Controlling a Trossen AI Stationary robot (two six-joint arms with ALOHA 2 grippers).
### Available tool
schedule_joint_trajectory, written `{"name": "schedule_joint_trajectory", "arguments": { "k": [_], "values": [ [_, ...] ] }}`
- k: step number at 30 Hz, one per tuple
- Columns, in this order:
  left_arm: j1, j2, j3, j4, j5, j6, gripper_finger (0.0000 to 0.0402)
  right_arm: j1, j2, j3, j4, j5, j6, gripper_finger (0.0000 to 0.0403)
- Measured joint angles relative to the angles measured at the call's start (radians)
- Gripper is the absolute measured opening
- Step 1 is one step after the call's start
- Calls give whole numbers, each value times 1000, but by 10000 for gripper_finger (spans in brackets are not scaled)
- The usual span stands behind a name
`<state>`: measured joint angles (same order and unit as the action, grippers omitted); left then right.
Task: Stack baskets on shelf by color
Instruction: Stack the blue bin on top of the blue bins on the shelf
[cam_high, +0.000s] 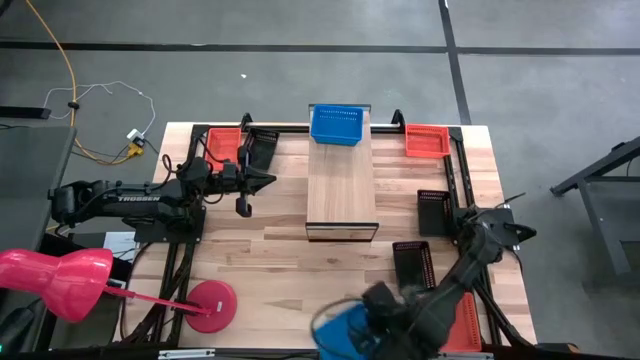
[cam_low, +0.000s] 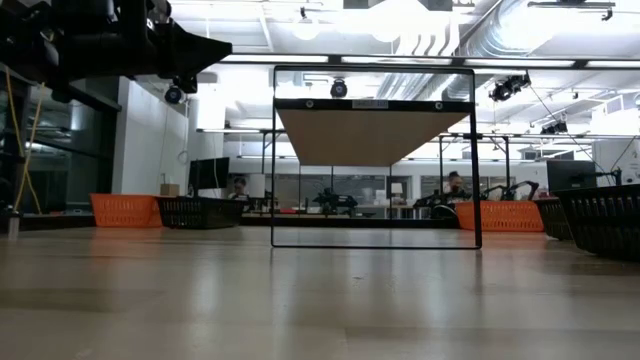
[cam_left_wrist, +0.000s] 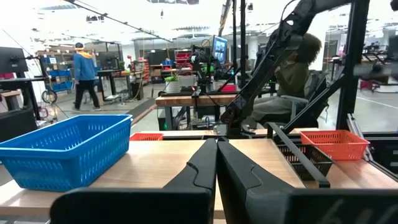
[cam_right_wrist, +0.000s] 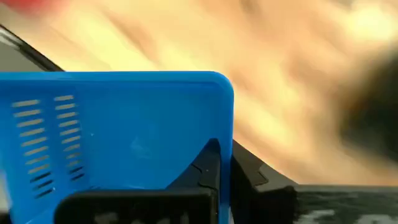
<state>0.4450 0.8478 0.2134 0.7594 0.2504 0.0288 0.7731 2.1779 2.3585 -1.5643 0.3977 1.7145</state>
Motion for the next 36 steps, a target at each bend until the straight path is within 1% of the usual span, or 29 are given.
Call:
{"name": "schedule_joint_trajectory", "arguments": {
  "k": [1,3,5,7,10,12,14,17,19,21,23,26,29,30,33,36],
  "values": [
    [0,0,0,-2,0,0,0,-22,-25,-9,20,56,-78,1],
    [0,0,0,-2,0,0,0,-79,-83,-51,25,140,-185,0],
    [0,0,0,-1,-1,0,0,-152,-140,-67,-14,210,-253,0],
    [0,0,0,2,-1,5,0,-237,-205,-90,-4,285,-335,0],
    [1,0,0,1,-6,29,0,-385,-293,-95,-7,425,-390,0],
    [1,0,0,1,-7,30,0,-493,-344,-95,-6,485,-427,0],
    [1,0,0,1,-4,31,0,-606,-373,-95,2,496,-464,0],
    [1,0,0,1,-4,35,0,-771,-387,-95,4,461,-528,0],
    [1,0,0,2,-4,39,0,-877,-386,-96,13,410,-581,0],
    [1,0,0,4,-4,57,0,-968,-377,-110,70,353,-641,0],
    [1,0,0,4,-4,61,0,-1043,-372,-145,169,290,-733,0],
    [2,0,0,-4,-3,55,0,-1124,-373,-234,355,185,-842,0],
    [2,0,0,-17,8,28,0,-1201,-373,-327,468,11,-907,0],
    [2,0,0,-19,8,27,0,-1219,-373,-356,507,-29,-914,0],
    [2,0,0,-21,6,27,0,-1266,-380,-401,530,-105,-947,0],
    [2,0,0,-21,-1,27,0,-1291,-409,-410,507,-120,-940,0]
  ]
}}
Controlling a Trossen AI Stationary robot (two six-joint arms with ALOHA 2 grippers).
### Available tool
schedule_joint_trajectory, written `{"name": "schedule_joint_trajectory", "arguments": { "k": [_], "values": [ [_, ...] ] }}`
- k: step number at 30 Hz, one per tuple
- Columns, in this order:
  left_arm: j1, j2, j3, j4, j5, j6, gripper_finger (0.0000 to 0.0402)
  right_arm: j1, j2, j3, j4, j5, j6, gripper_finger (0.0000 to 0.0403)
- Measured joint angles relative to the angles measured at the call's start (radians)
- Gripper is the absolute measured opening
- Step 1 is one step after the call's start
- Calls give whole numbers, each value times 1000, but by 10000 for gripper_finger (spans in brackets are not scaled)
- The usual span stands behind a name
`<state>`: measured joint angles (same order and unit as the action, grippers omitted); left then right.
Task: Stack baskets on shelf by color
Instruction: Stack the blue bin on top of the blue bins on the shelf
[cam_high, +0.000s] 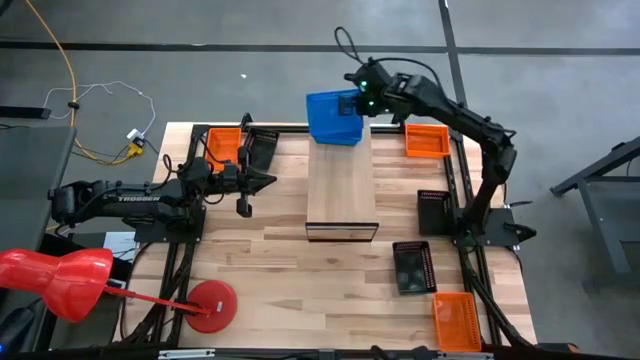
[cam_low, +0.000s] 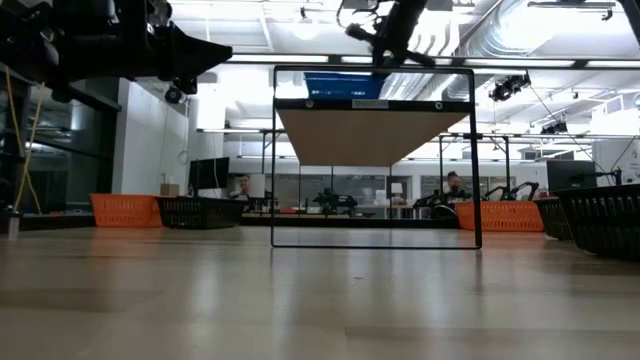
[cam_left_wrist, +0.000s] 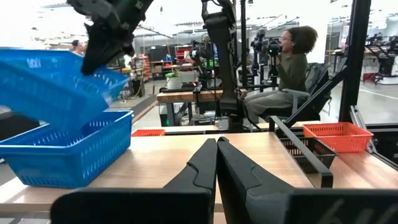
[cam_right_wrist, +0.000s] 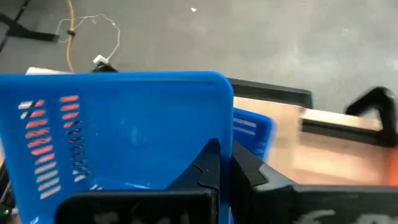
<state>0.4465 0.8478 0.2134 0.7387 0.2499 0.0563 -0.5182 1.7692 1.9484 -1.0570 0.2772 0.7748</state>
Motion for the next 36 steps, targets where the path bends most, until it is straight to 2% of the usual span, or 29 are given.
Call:
{"name": "schedule_joint_trajectory", "arguments": {
  "k": [6,13,16,18,36],
  "values": [
    [0,0,0,2,-10,0,0,19,-23,0,-44,40,14,0],
    [0,0,0,21,-86,41,0,19,5,-1,-50,45,54,0],
    [0,0,0,21,-114,43,0,36,2,-1,-63,92,87,0],
    [0,0,0,21,-116,42,0,46,12,-1,-70,126,111,0],
    [0,0,0,7,-107,-26,0,83,46,-1,-80,148,194,0]
  ]
}}
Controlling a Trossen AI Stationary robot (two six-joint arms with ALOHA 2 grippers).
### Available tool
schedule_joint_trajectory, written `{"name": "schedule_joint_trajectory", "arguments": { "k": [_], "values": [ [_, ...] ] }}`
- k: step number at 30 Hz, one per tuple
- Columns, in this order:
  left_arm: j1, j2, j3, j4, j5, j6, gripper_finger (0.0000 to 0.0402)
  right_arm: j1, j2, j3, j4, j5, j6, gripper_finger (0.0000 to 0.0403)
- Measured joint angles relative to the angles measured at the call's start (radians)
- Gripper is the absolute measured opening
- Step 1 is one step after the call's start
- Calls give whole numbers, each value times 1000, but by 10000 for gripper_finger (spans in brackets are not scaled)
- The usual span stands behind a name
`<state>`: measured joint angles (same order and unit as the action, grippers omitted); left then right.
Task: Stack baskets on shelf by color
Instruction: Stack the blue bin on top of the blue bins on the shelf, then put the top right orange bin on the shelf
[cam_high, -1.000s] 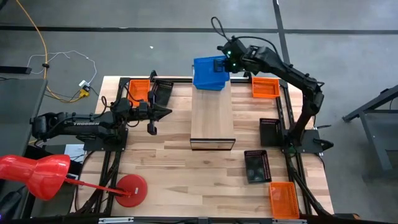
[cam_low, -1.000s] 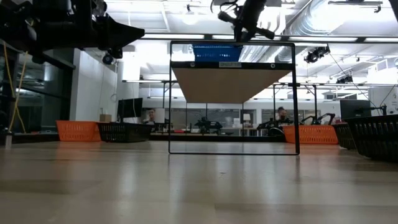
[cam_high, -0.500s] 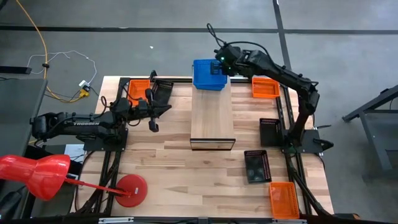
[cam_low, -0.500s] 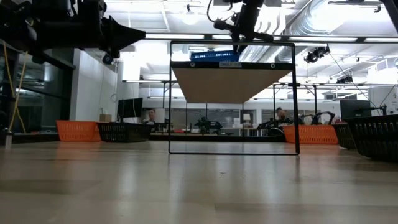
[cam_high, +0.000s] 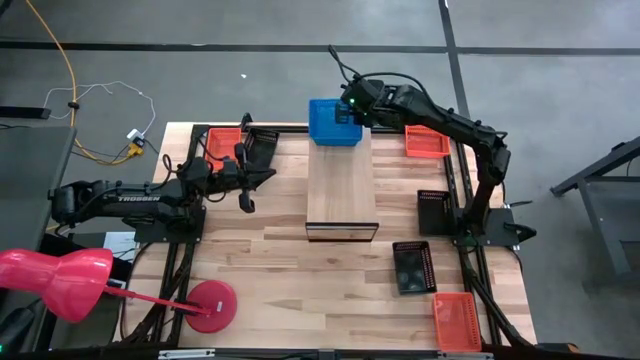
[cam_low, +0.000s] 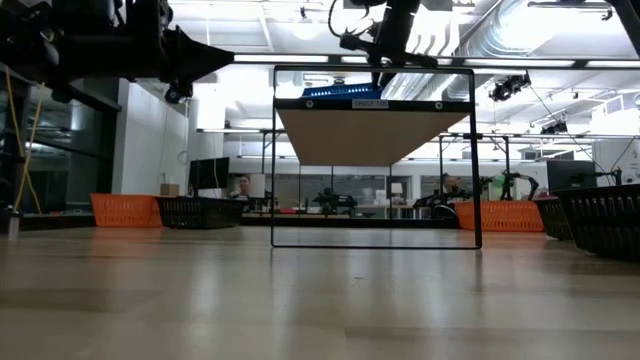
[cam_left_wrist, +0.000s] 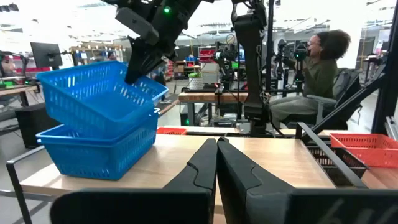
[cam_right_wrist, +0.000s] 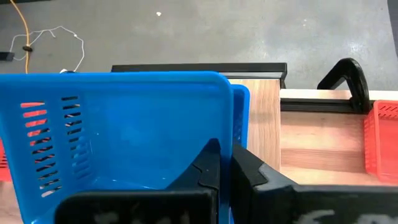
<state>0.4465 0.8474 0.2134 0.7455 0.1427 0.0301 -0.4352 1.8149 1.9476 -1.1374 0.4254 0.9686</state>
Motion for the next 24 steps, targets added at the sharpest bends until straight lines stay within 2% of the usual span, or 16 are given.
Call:
{"name": "schedule_joint_trajectory", "arguments": {
  "k": [11,14,18,24],
  "values": [
    [-2,0,0,-30,3,-15,0,13,0,0,-11,7,-9,11],
    [-2,0,0,-41,2,-6,0,11,0,0,-11,4,-29,43],
    [-1,0,0,-45,-6,7,0,9,-3,0,-10,14,-66,104],
    [-1,0,0,-46,-6,-1,0,1,-17,2,-4,49,-197,182]
  ]
}}
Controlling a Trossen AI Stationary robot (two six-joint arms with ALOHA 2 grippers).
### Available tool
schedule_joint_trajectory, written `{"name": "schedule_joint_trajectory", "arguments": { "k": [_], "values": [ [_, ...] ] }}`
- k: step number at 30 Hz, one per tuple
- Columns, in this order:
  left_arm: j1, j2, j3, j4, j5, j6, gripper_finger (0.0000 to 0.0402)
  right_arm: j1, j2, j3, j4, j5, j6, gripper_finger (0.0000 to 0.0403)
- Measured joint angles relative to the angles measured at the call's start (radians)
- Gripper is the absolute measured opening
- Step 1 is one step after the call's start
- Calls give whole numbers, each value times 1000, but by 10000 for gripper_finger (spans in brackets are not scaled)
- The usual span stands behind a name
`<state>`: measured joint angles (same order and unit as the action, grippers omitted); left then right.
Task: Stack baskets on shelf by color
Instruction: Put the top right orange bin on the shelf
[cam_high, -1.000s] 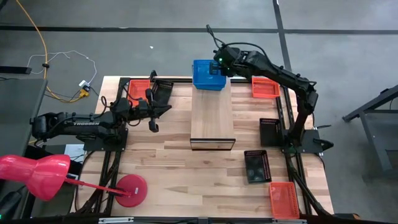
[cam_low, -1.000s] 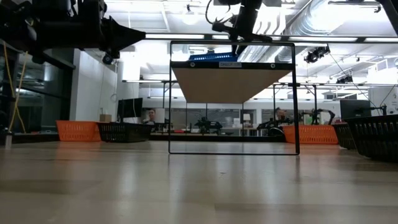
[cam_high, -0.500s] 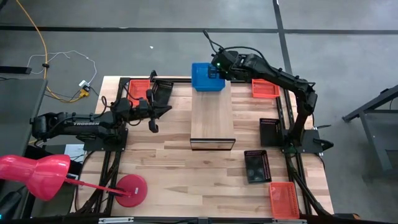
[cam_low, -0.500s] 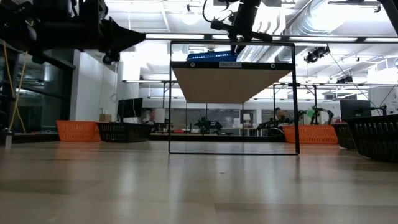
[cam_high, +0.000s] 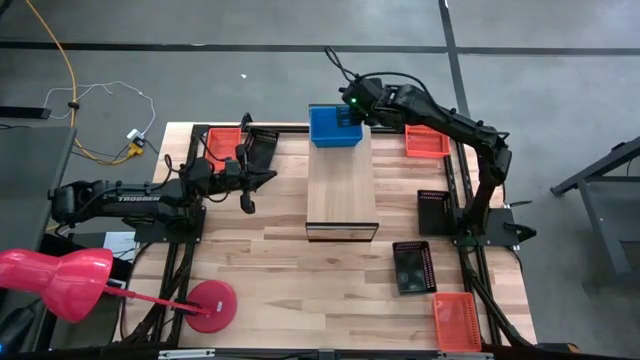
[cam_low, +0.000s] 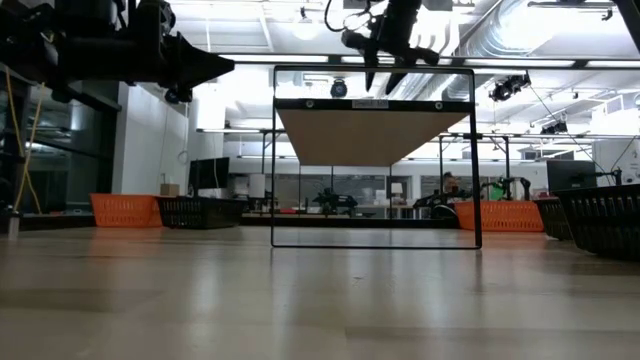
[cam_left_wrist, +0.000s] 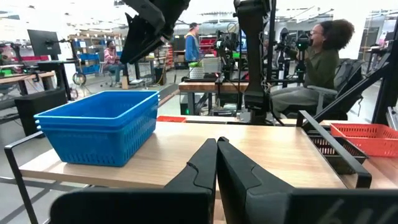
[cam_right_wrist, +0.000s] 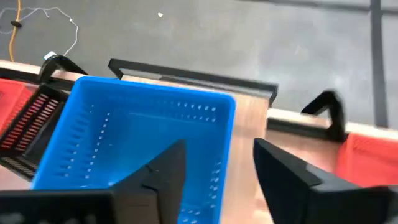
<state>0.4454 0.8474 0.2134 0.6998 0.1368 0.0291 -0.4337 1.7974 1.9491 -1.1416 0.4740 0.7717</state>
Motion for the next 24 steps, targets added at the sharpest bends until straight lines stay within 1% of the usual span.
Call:
{"name": "schedule_joint_trajectory", "arguments": {
  "k": [4,6,8,12,15,19,21,22,24],
  "values": [
    [0,0,0,-1,-1,0,0,-15,-41,0,-7,-16,-124,206],
    [0,0,0,0,-3,12,0,-5,-65,0,-36,0,-181,210],
    [0,0,0,0,-13,34,0,24,-88,0,-108,31,-230,210],
    [0,0,0,0,-21,41,0,96,-107,0,-329,103,-223,208],
    [0,0,0,0,-18,26,0,140,-120,0,-429,129,-196,202],
    [0,0,0,-17,-18,15,0,186,-150,0,-421,121,-211,194],
    [0,0,0,-34,-18,0,0,211,-169,0,-430,139,-206,190],
    [0,0,0,-40,-18,-2,0,227,-184,-11,-423,152,-199,189],
    [-1,0,0,-58,-17,-21,0,262,-234,-75,-409,170,-185,186]
  ]
}}
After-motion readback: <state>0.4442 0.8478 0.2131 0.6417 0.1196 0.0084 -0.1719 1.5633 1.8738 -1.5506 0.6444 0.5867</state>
